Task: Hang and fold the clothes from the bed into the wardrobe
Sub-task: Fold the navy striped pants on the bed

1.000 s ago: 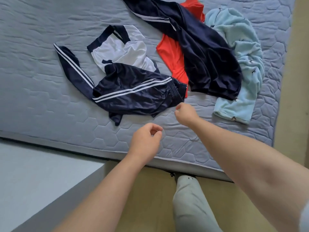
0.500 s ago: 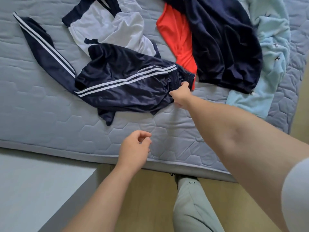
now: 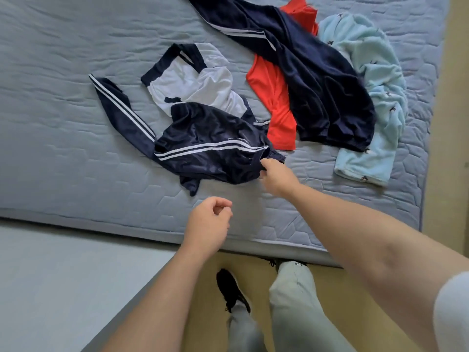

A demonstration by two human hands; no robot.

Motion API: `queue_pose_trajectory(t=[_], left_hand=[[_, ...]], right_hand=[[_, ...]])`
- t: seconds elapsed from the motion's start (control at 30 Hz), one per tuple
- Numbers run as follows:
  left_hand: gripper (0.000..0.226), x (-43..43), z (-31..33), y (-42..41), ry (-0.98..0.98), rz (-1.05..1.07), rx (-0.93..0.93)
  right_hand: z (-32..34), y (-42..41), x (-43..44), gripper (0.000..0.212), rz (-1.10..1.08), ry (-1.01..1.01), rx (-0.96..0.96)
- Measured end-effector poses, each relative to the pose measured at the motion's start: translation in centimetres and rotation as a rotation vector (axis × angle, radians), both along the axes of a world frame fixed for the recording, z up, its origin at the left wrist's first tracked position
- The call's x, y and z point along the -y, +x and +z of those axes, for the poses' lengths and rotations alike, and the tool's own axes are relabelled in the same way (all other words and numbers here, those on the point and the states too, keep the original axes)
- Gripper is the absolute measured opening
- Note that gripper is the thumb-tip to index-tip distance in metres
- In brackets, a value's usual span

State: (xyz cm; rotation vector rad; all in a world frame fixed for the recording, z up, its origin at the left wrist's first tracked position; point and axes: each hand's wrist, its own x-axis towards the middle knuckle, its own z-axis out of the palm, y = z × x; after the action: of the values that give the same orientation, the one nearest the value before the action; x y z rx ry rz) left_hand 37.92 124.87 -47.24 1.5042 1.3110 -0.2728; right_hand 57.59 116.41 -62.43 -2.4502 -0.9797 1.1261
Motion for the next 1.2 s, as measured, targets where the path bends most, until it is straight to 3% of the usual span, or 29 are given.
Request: queue_pose_trajectory(t=[0.2, 0.4, 0.63, 0.73, 0.87, 1.0, 1.2], left_hand=[[0.021, -1.6, 9.8, -1.2, 0.198, -0.142, 0.093], [0.057, -3.1, 18.4, 2.0, 0.461, -0.354, 0.3], [0.094, -0.5, 26.1, 5.7, 0.284, -0.899, 0.548], [0.073, 1.7, 28.1, 6.7, 0.374, -1.069, 0.609], [0.026, 4.7, 30.2, 8.4, 0.779, -1.118, 0.597], [0.032, 8.8, 31.3, 9.8, 0.798, -0.996, 0.591], [0.028, 18.0, 34.5, 11.5, 0.887, -0.888, 0.673]], right_hand=[[14.9, -5.3, 0.7, 0.007, 0.129, 0.192, 0.13], [30.2, -8.7, 4.0, 0.015, 0.155, 0.448, 0.426], [40.5, -8.6, 9.6, 0.023, 0.168, 0.508, 0.684], [43.2, -8.0, 12.9, 0.025, 0.133, 0.498, 0.789], [45.5, -6.6, 17.7, 0.027, 0.002, 0.419, 0.849], [47.2, -4.5, 23.1, 0.028, -0.085, 0.297, 0.802], [47.6, -1.0, 32.5, 0.035, 0.025, -0.019, 0.771]])
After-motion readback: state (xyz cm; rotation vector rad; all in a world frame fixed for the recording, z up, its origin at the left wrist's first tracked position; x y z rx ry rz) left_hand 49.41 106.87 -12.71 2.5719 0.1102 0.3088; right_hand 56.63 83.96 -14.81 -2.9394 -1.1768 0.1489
